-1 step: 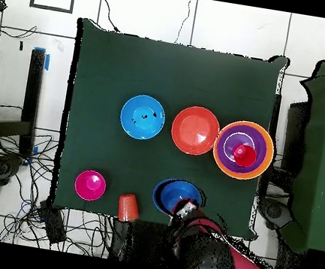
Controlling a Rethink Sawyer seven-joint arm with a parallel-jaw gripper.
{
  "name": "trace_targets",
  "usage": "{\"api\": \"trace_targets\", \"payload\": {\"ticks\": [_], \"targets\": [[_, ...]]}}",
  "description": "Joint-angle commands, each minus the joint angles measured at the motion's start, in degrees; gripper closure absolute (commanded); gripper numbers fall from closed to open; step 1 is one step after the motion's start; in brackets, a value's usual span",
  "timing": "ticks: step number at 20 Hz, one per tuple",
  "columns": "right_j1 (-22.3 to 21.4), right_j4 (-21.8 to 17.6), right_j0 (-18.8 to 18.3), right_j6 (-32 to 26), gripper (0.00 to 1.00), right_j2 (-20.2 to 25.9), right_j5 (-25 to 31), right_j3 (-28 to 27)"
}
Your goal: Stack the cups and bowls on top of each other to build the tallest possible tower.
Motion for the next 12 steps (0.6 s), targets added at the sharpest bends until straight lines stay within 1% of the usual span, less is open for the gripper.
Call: {"api": "trace_targets", "payload": {"ticks": [1,2,6,9,12], "targets": [[-7.1,-1.9,-3.3,-32.2,1.0,0.6,17.4,-3.5],[-7.5,-2.5,-4.6,-34.7,1.0,0.5,18.8,-4.8],[-6.9,-3.8,-7.8,-41.9,1.0,0.3,20.9,-9.0],[-6.0,-4.9,-9.7,-45.2,1.0,0.6,22.1,-12.1],[-4.1,-5.9,-12.0,-48.7,1.0,1.9,24.4,-16.2]]}}
